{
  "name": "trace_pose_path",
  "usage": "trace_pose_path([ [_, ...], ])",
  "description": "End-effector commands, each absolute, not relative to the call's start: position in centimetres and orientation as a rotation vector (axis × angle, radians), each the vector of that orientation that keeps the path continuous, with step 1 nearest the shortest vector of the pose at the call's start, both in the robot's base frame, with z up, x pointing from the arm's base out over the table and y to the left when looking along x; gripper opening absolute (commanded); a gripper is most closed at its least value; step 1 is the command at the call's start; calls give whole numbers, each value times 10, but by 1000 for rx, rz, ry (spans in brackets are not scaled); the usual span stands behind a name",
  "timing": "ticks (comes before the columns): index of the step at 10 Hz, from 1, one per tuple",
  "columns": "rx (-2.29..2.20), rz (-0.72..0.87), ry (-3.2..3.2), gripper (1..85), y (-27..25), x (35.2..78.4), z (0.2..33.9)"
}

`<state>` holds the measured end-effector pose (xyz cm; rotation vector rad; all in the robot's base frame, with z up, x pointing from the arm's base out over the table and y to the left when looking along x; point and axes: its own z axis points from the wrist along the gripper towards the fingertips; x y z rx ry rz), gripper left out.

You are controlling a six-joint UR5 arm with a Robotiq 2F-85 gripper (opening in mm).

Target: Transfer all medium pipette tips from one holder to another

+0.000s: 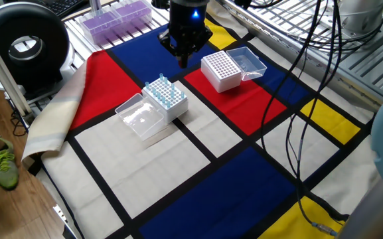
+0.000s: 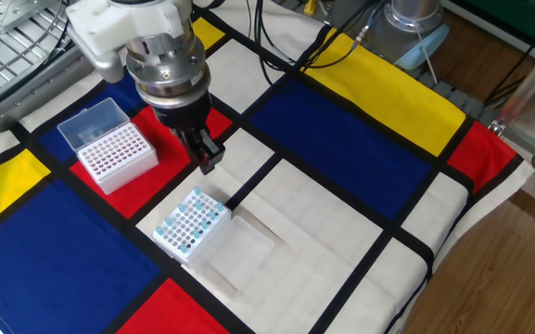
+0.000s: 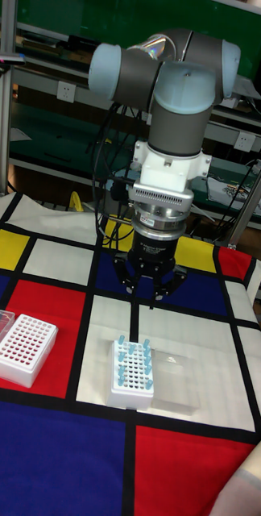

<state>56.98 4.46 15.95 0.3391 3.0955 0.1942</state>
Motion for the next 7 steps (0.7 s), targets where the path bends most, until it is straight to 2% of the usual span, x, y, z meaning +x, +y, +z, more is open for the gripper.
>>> trace_pose_path([
  [1,321,222,3056,363,44,577,151],
  [7,355,181,3114,323,34,556,144],
])
